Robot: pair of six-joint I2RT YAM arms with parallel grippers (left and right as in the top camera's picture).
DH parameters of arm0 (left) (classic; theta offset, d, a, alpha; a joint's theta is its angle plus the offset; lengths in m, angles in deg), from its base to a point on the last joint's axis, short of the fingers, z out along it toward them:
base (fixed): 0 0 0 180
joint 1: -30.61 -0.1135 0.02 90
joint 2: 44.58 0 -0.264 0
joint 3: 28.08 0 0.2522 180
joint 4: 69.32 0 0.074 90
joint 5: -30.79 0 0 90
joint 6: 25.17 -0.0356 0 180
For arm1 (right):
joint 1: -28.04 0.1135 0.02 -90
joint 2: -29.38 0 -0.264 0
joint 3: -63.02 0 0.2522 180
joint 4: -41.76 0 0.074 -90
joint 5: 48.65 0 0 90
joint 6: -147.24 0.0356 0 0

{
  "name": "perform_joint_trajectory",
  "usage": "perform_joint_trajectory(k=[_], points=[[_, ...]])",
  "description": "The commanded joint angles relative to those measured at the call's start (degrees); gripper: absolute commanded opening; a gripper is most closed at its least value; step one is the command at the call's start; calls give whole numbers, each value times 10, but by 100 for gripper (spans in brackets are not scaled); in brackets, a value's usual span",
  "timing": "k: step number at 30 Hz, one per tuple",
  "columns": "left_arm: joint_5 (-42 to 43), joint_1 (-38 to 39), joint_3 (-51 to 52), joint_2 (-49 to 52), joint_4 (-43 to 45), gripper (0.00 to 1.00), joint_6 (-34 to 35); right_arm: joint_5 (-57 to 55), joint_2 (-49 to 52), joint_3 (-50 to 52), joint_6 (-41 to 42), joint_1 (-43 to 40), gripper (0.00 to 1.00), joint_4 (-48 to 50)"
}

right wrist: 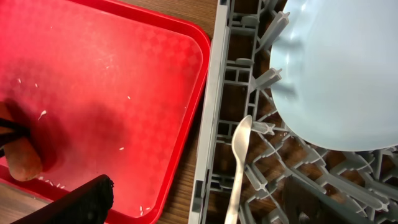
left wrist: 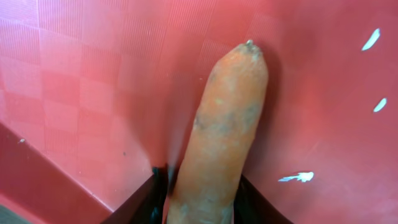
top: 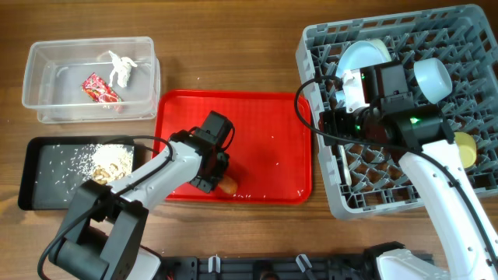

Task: Sort waste into correct bins and load items into the dishwasher rack
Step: 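Grasp the carrot on the red tray with the left gripper, then drop the carrot onto the black tray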

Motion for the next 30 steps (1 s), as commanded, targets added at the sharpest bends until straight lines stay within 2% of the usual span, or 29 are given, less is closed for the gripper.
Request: perform_joint_trajectory(k=[1,3,10,12,15,17,21,24,26,30], points=[[-53,-1,5,20,11,31,-5,9,-3,-10,-1,0,90,-1],[-56,-1,5,20,11,30,-5,9,-3,-10,-1,0,89,-1],[-96,-20,5,-9,10,25,-136,9,-3,-10,-1,0,89,-2],[-108,-46,4,-55,7,18,-229,9,-3,-10,-1,0,89,-2],[-184,-97,4,-150,-51,19,-263,9,-3,-10,-1,0,89,-2],[-254,-149,4,-221,-84,26,-268,9,-3,-10,-1,0,89,-2],[-267,-296,4,-294,-84,25,-290,9,-3,-10,-1,0,89,-2],[-267,-431,4,-275,-70,27,-290,9,-3,-10,-1,0,89,-2],[-267,-494,4,-250,-51,27,-290,9,-3,-10,-1,0,89,-3],[-267,-577,4,-165,-17,25,-290,9,-3,-10,-1,0,89,-2]])
